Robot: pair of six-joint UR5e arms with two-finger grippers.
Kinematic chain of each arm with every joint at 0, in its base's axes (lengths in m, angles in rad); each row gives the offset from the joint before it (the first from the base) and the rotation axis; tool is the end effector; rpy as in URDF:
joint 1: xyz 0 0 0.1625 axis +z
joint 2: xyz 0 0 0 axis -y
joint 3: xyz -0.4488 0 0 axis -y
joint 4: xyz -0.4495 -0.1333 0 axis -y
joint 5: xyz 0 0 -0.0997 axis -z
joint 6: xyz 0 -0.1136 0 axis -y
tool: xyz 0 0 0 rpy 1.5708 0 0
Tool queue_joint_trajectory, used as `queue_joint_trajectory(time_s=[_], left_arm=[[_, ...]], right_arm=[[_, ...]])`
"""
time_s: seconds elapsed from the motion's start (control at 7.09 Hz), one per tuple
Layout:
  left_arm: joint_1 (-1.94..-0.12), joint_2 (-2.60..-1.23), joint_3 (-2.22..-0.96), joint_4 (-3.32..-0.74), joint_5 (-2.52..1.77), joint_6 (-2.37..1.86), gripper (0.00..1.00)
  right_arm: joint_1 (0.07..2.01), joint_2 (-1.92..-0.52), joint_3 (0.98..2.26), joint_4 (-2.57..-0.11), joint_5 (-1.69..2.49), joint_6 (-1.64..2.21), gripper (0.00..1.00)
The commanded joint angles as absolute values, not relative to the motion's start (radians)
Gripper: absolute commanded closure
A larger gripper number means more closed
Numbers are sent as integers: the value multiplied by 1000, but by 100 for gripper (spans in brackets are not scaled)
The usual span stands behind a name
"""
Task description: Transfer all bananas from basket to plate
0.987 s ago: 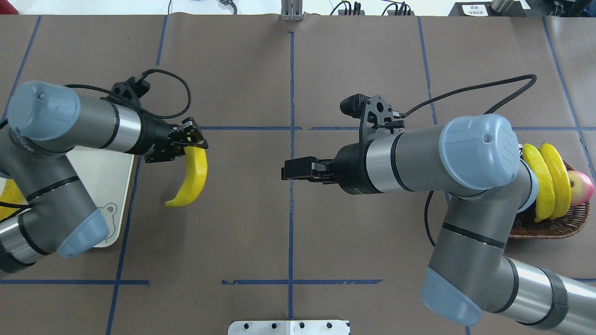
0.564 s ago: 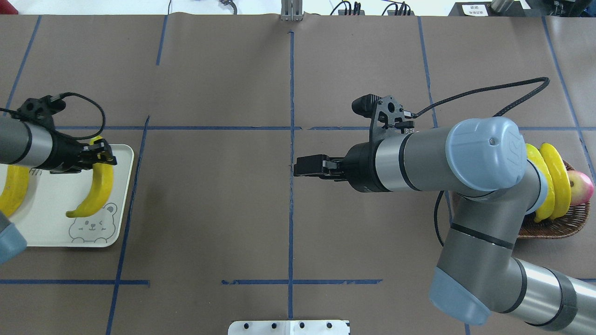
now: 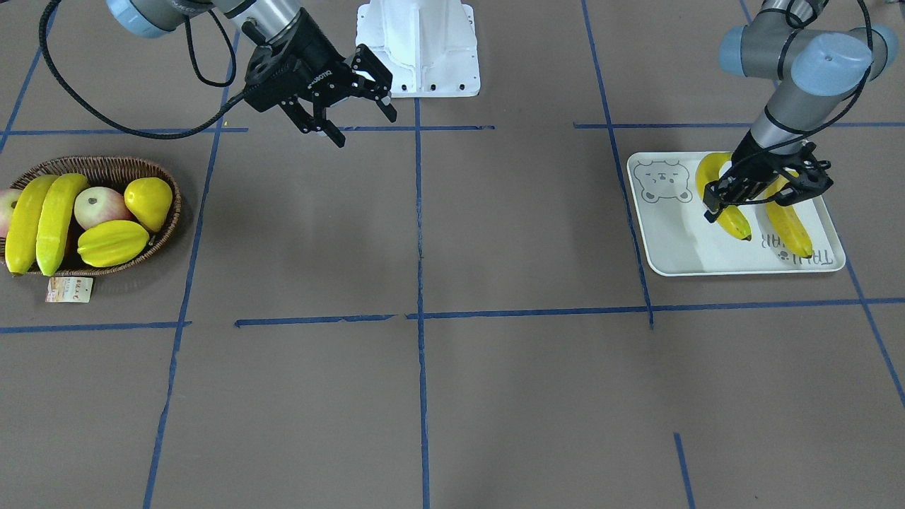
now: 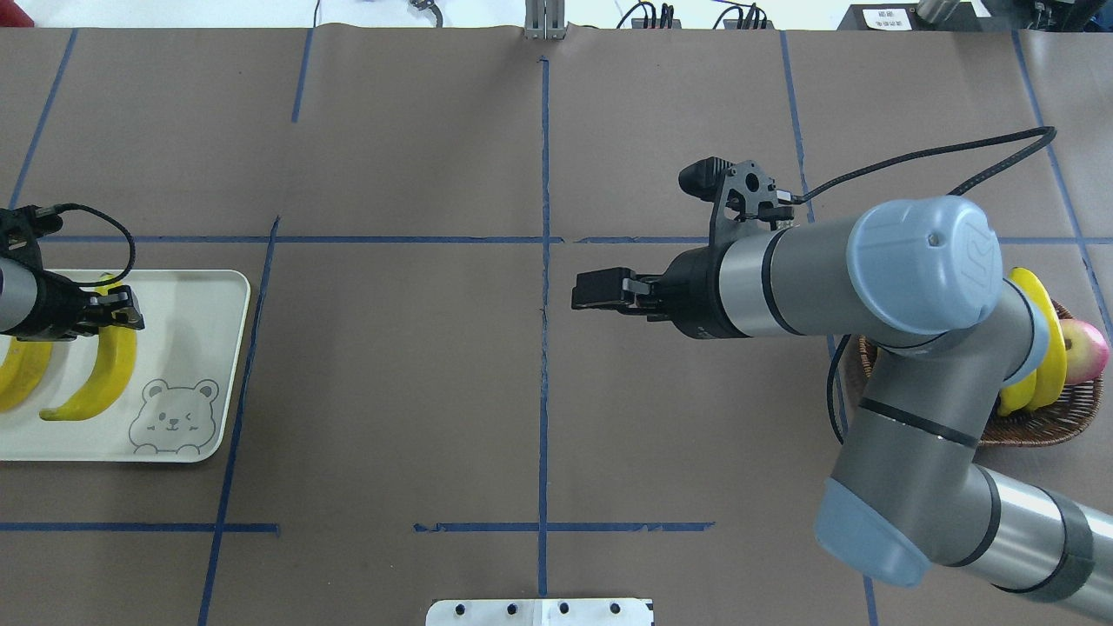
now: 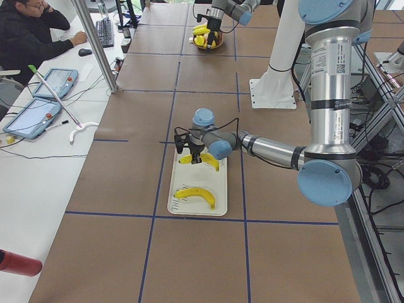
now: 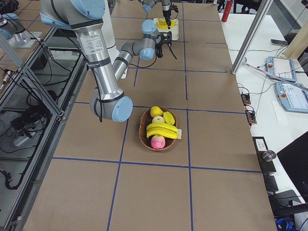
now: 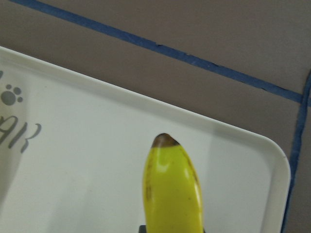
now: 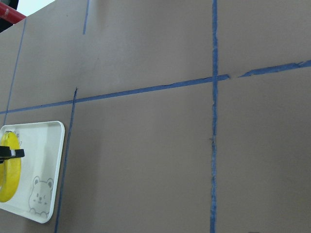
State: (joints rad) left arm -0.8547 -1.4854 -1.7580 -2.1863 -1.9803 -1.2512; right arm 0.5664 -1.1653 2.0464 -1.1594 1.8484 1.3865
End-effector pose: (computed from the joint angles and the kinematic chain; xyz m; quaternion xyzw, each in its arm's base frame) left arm 0.2963 -0.4746 0.5770 0.0319 0.3916 -0.1735 0.9031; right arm -0.4477 -0.4058 0.1623 0.1159 -0.5954 0.0683 0.7921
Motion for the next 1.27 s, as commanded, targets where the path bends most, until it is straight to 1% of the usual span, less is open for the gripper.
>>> queue_joint_trajectory(time_s=[0.0,0.14,0.28,0.42,0.56,0.85,0.99,1.13], left_arm=[[-896,-1482,-1701,-2190,-1979,-1149,100],[-899,-1482,-1671,-2198,-1979,-1126,100],[-900,-1480,-1660,-2200,-1974,-1111,67],[-900,-1477,-1661,-2201,-1961,-1089,1],[-903,-1477,-1678,-2201,-1970,-1089,1],[-922,-1480,-1776,-2184,-2020,-1092,1],[-986,-1491,-1817,-2183,-2130,-1098,1],[-1008,-1503,-1851,-2186,-2208,-1129,1]], right_arm=[[649,-1212,2080,-1258,1882,1326,0],[685,-1260,2088,-1265,1905,1239,0],[725,-1308,2089,-1266,1933,1170,0],[770,-1348,2097,-1264,1975,1116,0],[811,-1379,2103,-1264,2020,1064,0],[888,-1457,2106,-1264,2083,955,0],[908,-1504,2105,-1262,2085,901,0],[913,-1549,2100,-1261,2080,884,0]])
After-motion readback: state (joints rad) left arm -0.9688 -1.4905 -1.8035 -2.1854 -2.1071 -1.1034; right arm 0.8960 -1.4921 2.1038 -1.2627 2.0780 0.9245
